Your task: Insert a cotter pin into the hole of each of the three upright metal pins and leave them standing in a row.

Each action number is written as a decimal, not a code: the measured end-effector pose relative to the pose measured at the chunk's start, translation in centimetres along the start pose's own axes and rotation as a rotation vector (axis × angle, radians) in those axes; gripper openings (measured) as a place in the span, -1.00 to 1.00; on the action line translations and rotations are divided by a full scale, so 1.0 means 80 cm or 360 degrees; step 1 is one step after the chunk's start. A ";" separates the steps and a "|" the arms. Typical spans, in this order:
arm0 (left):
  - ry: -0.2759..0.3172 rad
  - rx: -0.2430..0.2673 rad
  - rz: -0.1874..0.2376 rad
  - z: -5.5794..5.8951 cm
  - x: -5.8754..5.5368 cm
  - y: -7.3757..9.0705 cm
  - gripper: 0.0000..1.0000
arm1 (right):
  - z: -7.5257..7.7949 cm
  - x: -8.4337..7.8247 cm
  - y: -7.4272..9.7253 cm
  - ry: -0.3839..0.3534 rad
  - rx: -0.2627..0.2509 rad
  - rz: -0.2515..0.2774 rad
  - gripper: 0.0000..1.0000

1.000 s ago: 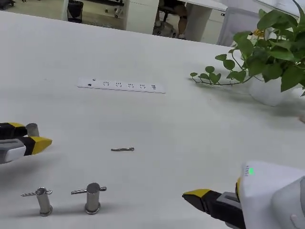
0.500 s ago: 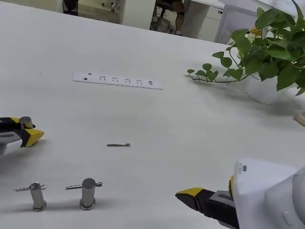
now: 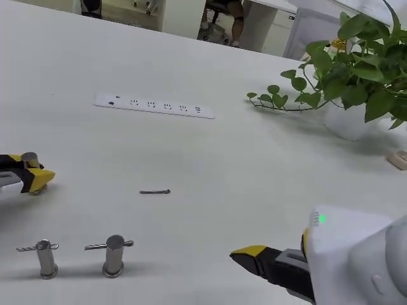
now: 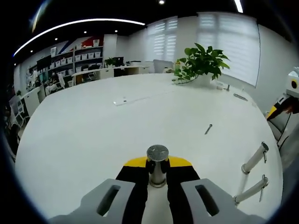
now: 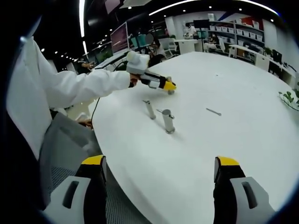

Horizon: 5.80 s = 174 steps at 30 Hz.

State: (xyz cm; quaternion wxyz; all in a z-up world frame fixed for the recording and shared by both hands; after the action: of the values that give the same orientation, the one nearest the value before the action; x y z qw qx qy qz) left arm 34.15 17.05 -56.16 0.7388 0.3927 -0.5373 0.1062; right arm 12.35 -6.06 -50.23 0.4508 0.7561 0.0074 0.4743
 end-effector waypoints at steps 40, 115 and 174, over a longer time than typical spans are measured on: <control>-0.0404 -0.0538 0.0153 0.193 0.091 0.108 -0.80 | -0.014 0.018 0.004 0.0065 -0.0005 0.0206 0.87; -0.0424 -0.0778 -0.0199 0.301 -0.033 0.043 -0.78 | -0.023 0.005 -0.003 0.0043 -0.0004 0.0173 0.86; 0.0007 -0.0281 -0.0204 0.235 -0.061 0.160 0.95 | 0.038 0.025 0.013 0.0128 -0.0060 0.0148 0.66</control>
State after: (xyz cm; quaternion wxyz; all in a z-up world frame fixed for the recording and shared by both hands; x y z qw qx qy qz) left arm 11.45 13.81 -52.31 0.7769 0.3594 -0.5168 0.0117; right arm 15.24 -7.84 -48.52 0.4417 0.7274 -0.0185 0.5249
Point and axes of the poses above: the centre of the closed fingertips' face, and the gripper's own axes: y roughly backward along the fingers, z roughly to its right, x roughly out of its top, the point moved 4 cm from there along y, roughly backward along the fingers, and after that the axes turned 4 degrees about -x, right-handed, at the moved point
